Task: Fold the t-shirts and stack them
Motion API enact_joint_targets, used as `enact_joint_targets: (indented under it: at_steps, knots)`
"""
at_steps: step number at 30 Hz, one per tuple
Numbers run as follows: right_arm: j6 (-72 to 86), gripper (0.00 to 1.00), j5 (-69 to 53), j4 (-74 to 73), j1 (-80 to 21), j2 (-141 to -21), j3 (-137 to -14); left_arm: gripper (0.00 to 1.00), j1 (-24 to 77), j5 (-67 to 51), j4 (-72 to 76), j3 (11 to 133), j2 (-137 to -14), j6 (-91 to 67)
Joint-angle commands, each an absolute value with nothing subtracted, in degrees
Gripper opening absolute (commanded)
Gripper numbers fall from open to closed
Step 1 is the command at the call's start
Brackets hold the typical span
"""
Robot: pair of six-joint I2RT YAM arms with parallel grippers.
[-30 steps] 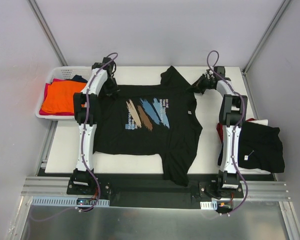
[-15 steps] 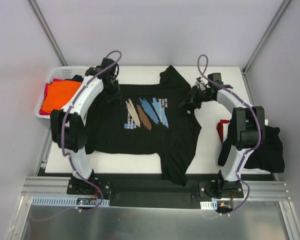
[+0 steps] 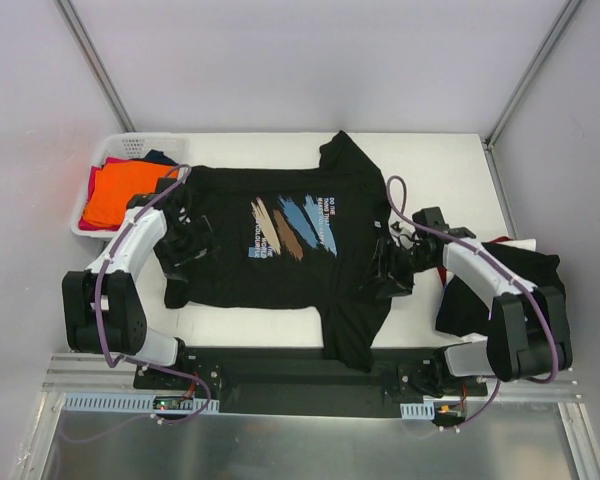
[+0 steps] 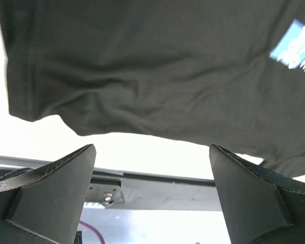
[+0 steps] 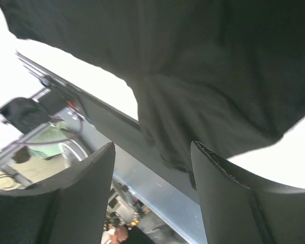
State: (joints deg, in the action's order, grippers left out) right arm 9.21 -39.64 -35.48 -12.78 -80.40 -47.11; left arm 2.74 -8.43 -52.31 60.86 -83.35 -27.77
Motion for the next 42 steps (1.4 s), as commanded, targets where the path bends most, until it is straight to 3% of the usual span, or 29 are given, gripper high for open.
enact_joint_targets:
  at_steps: [1, 13, 21, 31, 40, 42]
  knots:
    - [4.2, 0.68, -36.6, -41.8, -12.8, -74.4, -43.9, 0.94, 0.4, -8.5, -51.1, 59.6, -82.4, -27.3]
    - [4.2, 0.69, -35.9, -51.4, -12.8, -59.6, -37.1, 0.95, -3.8, -10.4, -50.2, 54.8, -80.9, -27.3]
    - [5.7, 0.69, -36.2, -54.9, -12.9, -55.6, -37.4, 0.95, -6.0, -2.6, -59.8, 53.4, -78.9, -35.6]
    - [5.5, 0.69, -36.0, -57.9, -12.9, -53.5, -37.6, 0.96, -12.7, -2.3, -60.3, 48.3, -75.8, -40.4]
    - [1.5, 0.69, -33.9, -64.2, -12.8, -54.8, -43.1, 0.88, -13.2, -5.5, -50.2, 47.7, -83.1, -43.1]
    - [1.4, 0.68, -33.9, -64.4, -12.8, -55.2, -43.6, 0.78, -13.2, -3.2, -49.3, 48.1, -83.8, -42.7]
